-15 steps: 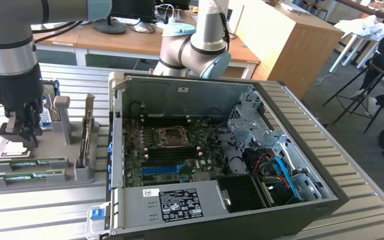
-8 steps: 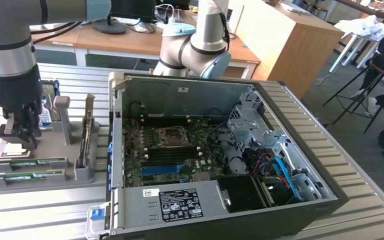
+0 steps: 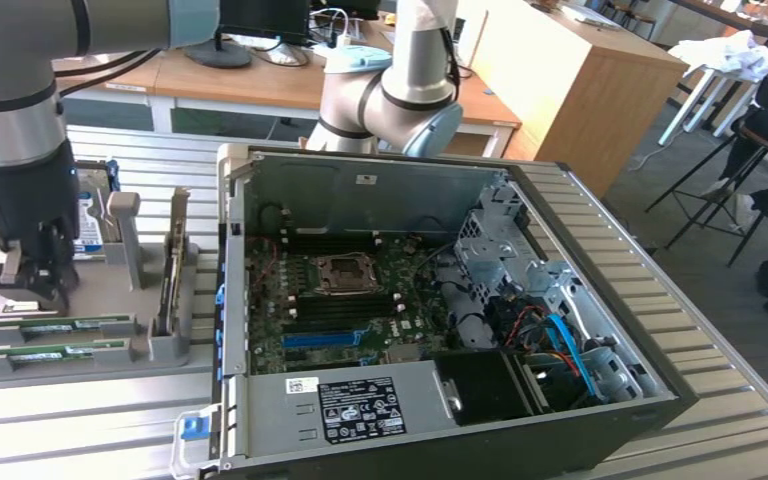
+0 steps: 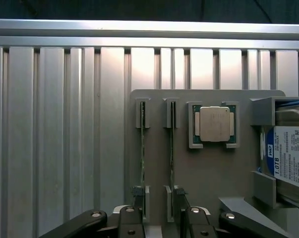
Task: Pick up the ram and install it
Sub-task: 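Pick up the ram and move it above insertion slot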
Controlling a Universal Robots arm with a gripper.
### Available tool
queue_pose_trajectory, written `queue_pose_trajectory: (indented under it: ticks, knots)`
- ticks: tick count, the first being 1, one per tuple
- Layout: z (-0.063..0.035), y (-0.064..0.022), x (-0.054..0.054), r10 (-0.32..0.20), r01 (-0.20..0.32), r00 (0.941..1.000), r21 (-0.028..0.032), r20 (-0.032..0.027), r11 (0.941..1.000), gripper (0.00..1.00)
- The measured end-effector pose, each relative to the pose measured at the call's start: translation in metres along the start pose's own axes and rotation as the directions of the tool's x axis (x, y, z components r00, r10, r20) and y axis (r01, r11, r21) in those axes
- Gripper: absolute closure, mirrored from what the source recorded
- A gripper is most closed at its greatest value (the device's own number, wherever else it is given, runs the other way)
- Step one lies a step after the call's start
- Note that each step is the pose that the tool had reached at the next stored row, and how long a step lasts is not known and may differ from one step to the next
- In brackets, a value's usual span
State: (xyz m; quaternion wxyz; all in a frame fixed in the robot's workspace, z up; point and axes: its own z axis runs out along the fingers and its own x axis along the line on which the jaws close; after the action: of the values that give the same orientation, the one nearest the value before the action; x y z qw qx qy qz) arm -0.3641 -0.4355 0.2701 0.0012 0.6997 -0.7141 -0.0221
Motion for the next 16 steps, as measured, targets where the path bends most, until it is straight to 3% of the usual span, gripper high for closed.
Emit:
queue_pose_trajectory:
  ticks: [8, 16]
  knots:
    - [0.0005, -0.0001, 0.004, 0.000, 0.000, 1.0000, 0.0002, 0.0002, 1.0000, 0.63]
    - [0.0101, -0.0004, 0.006, 0.000, 0.000, 1.0000, 0.0004, 0.0001, 1.0000, 0.63]
